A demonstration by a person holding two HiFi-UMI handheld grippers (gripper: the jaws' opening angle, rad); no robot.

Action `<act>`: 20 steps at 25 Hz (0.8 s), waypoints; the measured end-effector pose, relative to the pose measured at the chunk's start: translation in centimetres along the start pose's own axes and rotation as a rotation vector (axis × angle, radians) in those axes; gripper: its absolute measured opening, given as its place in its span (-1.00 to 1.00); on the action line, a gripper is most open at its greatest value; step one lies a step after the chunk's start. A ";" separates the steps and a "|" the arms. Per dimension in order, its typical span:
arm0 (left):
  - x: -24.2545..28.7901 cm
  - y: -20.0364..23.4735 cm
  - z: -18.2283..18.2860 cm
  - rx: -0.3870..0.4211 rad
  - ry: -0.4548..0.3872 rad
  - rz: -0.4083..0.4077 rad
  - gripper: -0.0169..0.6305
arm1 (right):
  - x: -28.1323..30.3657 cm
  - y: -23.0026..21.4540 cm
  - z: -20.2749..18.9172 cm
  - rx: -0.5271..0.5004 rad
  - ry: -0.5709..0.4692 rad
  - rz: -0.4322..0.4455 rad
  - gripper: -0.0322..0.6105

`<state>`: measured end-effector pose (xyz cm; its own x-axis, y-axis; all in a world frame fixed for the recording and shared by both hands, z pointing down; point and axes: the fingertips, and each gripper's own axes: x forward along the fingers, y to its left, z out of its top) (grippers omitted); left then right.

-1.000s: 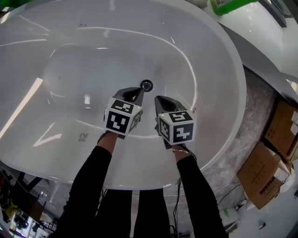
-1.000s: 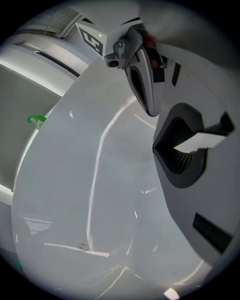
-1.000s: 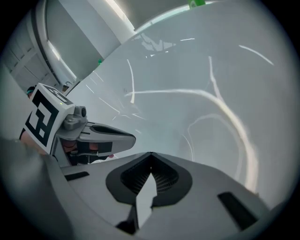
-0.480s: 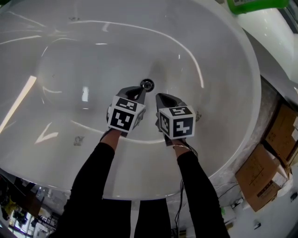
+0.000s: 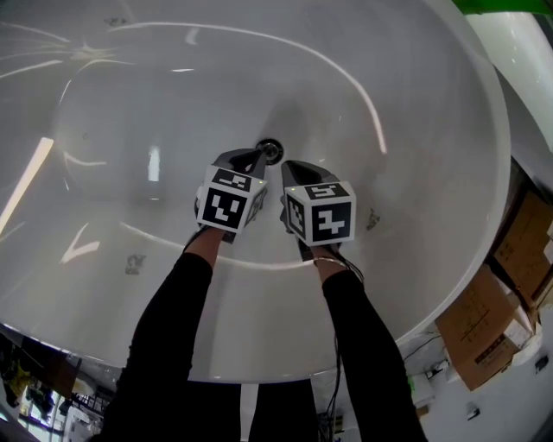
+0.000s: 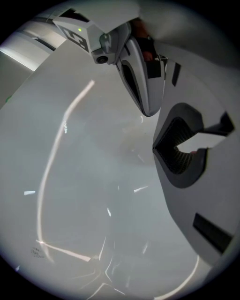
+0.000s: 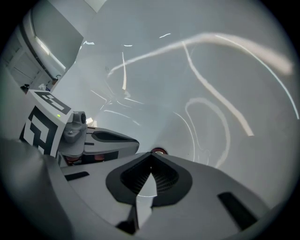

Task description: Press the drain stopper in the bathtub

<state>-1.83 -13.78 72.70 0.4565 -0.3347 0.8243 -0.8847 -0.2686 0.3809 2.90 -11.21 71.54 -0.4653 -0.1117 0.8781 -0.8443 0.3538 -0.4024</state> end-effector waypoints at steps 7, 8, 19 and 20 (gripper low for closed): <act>2.0 0.2 -2.2 -0.008 0.048 -0.009 -0.92 | 1.3 -0.9 -1.1 0.006 0.024 0.005 -0.90; 2.3 0.2 -2.5 -0.010 0.049 -0.008 -0.92 | 1.5 -1.0 -1.2 0.007 0.025 0.007 -0.89; 5.9 0.6 -4.0 -0.011 0.093 0.008 -0.92 | 2.7 -1.8 -2.7 0.051 0.040 0.027 -0.90; 6.1 0.6 -4.1 -0.012 0.098 0.009 -0.92 | 2.7 -1.9 -2.8 0.052 0.043 0.028 -0.90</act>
<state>0.02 -12.26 79.66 0.4376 -0.2466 0.8647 -0.8902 -0.2545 0.3779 3.95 -9.57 75.43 -0.4781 -0.0621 0.8761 -0.8442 0.3076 -0.4389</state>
